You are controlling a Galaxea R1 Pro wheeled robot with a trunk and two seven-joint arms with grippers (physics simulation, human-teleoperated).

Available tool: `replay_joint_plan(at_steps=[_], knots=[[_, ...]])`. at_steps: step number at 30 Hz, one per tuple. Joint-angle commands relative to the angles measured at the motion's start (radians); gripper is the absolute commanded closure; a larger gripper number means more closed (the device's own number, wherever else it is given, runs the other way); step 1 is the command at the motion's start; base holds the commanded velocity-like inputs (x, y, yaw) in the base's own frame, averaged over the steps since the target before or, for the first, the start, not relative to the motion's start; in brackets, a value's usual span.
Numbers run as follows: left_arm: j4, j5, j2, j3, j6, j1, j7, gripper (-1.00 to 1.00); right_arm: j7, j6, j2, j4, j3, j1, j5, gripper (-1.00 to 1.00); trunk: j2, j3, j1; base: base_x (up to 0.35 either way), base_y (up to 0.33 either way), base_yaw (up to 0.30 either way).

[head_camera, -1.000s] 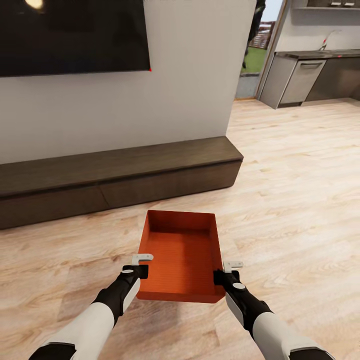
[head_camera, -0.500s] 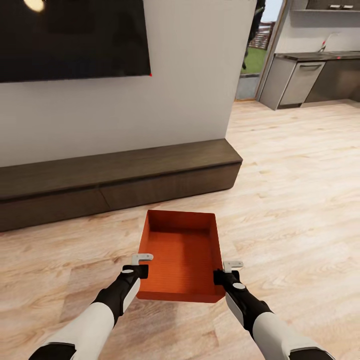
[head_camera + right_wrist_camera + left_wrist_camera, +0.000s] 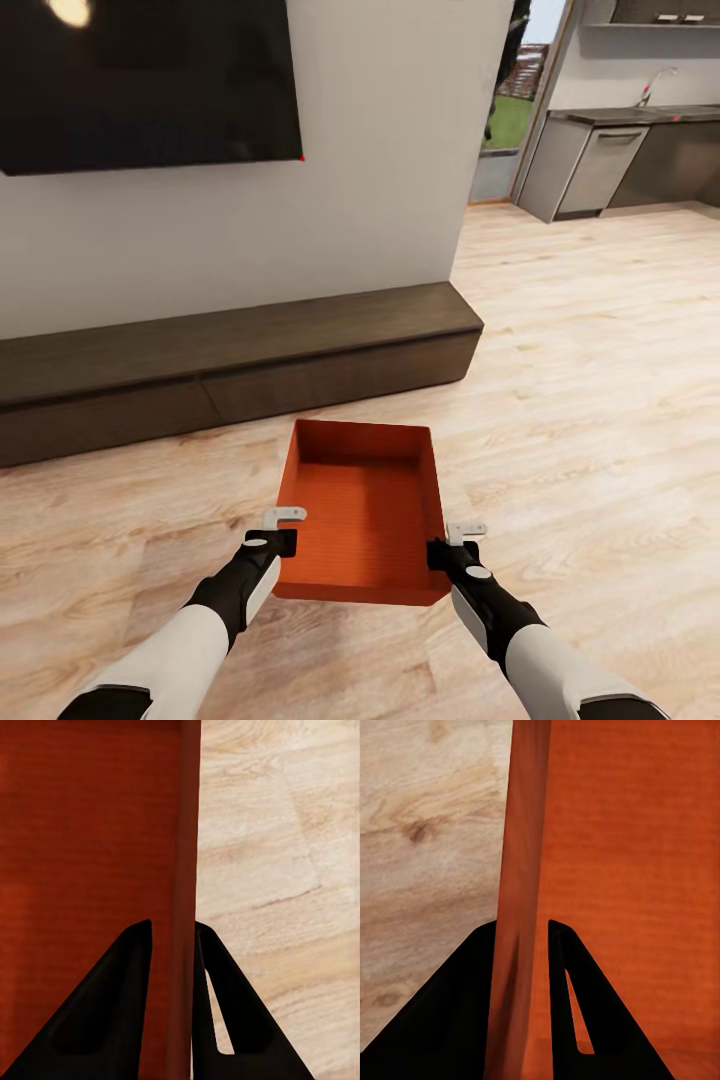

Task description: Move the two storage containers from the living room to the garage. In the garage, place one container on the floor and stack the other container on top of it (either order is fine).

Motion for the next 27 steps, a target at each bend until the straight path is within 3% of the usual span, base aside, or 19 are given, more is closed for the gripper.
replay_joint_plan(at_steps=[1, 27], knots=[[0.001, -0.009, 0.001, 0.005, 0.009, 0.001, 0.010, 1.00, -0.005, -0.010, 0.000, -0.009, -0.007, -0.001, 0.004, 1.00, 0.007, 0.003, -0.004, 0.000, 0.000, 0.000], [-0.002, -0.009, 0.002, 0.006, 0.009, 0.001, 0.010, 1.00, -0.006, -0.009, -0.001, -0.009, -0.007, -0.001, 0.004, 1.00, 0.189, 0.084, -0.104, 0.000, 0.000, 0.000]])
